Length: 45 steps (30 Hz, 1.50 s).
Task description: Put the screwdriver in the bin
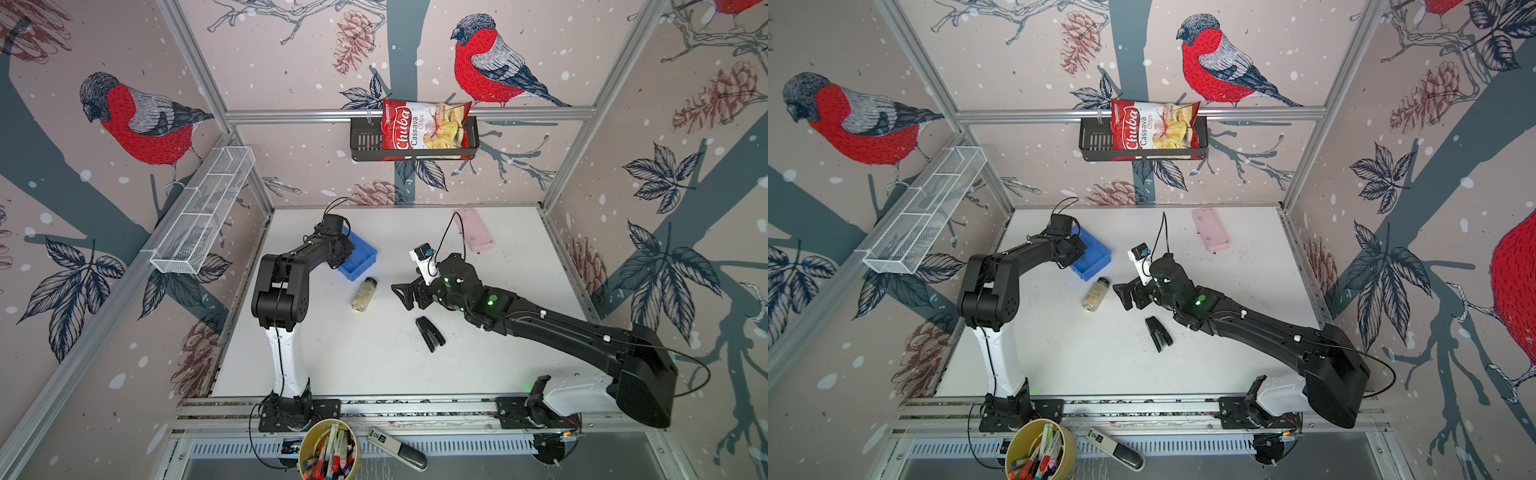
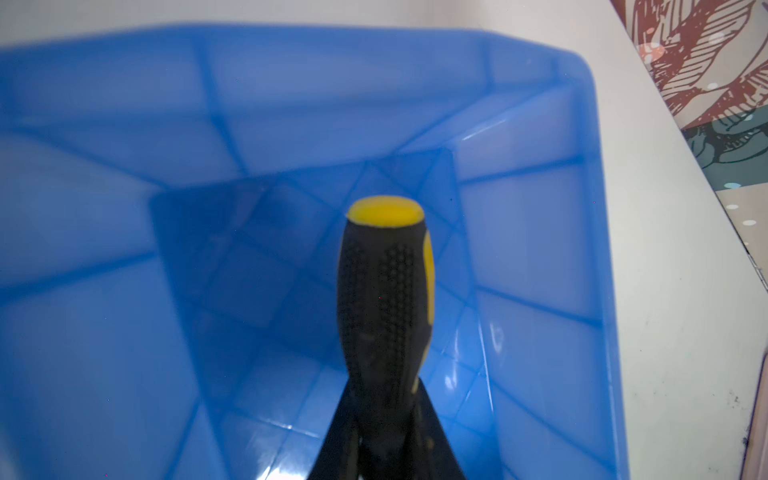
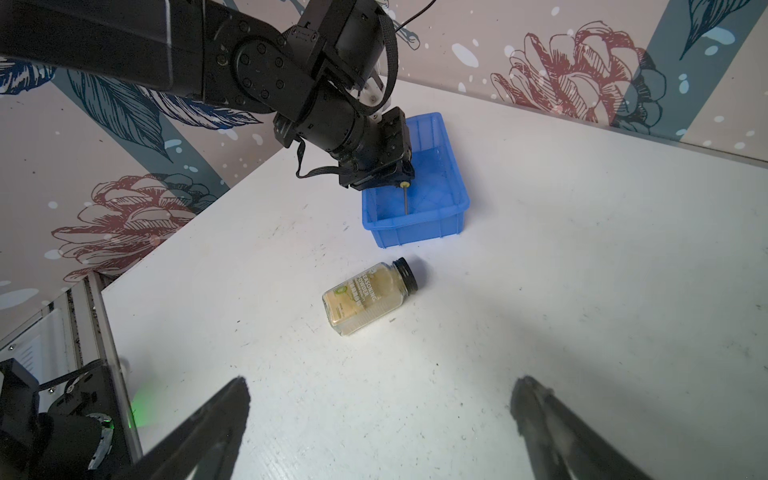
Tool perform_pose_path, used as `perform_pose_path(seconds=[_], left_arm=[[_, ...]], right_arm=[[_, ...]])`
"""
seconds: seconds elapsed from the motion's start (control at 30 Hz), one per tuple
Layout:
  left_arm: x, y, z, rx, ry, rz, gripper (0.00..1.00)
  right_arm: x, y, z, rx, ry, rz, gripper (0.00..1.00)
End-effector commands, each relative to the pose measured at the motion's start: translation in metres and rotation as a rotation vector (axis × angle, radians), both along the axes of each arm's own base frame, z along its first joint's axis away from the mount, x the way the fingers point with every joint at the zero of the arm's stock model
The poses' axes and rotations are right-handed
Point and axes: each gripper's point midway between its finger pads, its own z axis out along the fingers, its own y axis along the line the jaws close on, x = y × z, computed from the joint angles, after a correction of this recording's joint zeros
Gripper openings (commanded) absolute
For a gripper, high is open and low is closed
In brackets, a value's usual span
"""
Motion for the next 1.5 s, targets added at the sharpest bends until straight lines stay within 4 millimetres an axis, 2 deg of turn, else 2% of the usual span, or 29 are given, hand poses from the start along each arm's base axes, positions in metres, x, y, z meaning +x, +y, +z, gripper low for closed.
perform_pose_path(seconds=[0.0, 0.07, 0.23, 0.4, 0.53, 0.57, 0.6, 0.63, 0.67, 0.73, 0.8, 0.9, 1.03, 1.23, 1.33, 1.47], left_arm=[[0.002, 0.005, 0.013, 0.017, -0.018, 0.022, 0.35], [0.002, 0.006, 0.019, 0.019, -0.03, 0.024, 0.46], [0.002, 0.008, 0.033, 0.028, -0.06, 0.027, 0.56], [-0.001, 0.011, 0.056, 0.051, -0.107, 0.018, 0.77], [-0.01, 0.016, 0.086, 0.087, -0.185, 0.004, 0.84], [-0.014, 0.016, 0.095, 0.096, -0.213, -0.007, 0.88], [-0.017, 0.016, 0.102, 0.104, -0.237, -0.024, 0.96], [-0.022, 0.016, 0.113, 0.12, -0.279, -0.049, 0.99], [-0.027, 0.015, 0.122, 0.14, -0.324, -0.075, 0.99], [-0.039, 0.017, 0.139, 0.166, -0.408, -0.104, 0.99], [-0.052, 0.017, 0.157, 0.188, -0.498, -0.136, 0.99], [-0.077, 0.026, 0.167, 0.233, -0.599, -0.127, 0.99], [-0.108, 0.038, 0.176, 0.344, -0.764, -0.136, 0.99], [-0.145, 0.062, 0.167, 0.522, -0.859, -0.088, 0.99], [-0.158, 0.073, 0.155, 0.62, -0.87, -0.076, 0.99], [-0.169, 0.088, 0.134, 0.744, -0.828, -0.057, 0.98]], right_arm=[[0.002, 0.0, 0.006, 0.012, -0.015, -0.01, 1.0], [0.001, 0.0, 0.006, 0.013, -0.015, -0.01, 1.0], [0.003, -0.003, 0.008, 0.021, -0.011, -0.028, 1.0], [0.007, -0.011, 0.009, 0.022, -0.002, -0.065, 1.0], [0.016, -0.028, 0.014, 0.051, -0.008, -0.126, 1.0], [0.02, -0.034, 0.016, 0.065, -0.008, -0.156, 1.0], [0.023, -0.039, 0.016, 0.069, -0.008, -0.178, 1.0], [0.027, -0.043, 0.013, 0.064, -0.004, -0.196, 1.0], [0.03, -0.052, 0.022, 0.083, -0.02, -0.214, 1.0], [0.038, -0.064, 0.024, 0.085, -0.024, -0.253, 1.0], [0.047, -0.079, 0.027, 0.099, -0.029, -0.299, 1.0], [0.062, -0.107, 0.032, 0.131, -0.059, -0.389, 1.0], [0.084, -0.167, 0.032, 0.157, -0.132, -0.61, 1.0], [0.106, -0.249, 0.009, 0.105, -0.244, -0.845, 1.0], [0.112, -0.281, -0.005, 0.042, -0.316, -0.927, 1.0], [0.11, -0.318, -0.023, -0.007, -0.401, -1.018, 1.0]])
